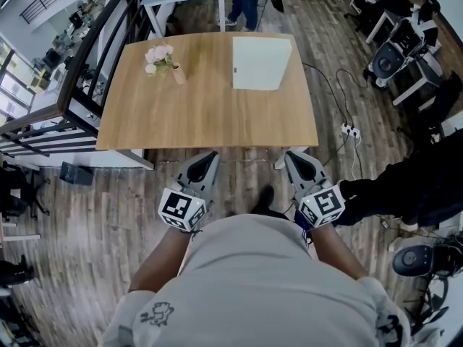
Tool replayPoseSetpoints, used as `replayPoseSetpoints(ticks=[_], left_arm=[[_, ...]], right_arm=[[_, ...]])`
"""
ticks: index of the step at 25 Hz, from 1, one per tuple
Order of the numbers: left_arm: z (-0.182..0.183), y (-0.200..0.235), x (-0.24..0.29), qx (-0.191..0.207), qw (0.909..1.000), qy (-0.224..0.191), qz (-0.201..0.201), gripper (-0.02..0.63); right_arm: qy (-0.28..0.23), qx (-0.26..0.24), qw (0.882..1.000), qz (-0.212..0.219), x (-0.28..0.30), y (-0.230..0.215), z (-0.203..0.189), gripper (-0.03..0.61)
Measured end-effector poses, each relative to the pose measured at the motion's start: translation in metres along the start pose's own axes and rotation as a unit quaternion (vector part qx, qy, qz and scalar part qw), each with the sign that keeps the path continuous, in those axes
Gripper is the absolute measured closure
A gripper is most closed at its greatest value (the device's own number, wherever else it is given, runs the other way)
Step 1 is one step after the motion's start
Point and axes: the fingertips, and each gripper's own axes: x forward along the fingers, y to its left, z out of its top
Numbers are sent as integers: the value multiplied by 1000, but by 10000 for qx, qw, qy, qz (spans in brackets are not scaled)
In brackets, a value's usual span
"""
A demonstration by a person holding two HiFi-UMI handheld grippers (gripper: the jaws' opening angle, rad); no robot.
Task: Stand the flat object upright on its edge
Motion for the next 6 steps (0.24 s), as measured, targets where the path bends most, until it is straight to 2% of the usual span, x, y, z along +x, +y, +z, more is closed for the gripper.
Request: replayPoseSetpoints(ticks=[6], left_arm=[[6,11,-2,11,10000,-25,-1,607]], right_arm=[[31,-91,9999,37,13,6,6,574]])
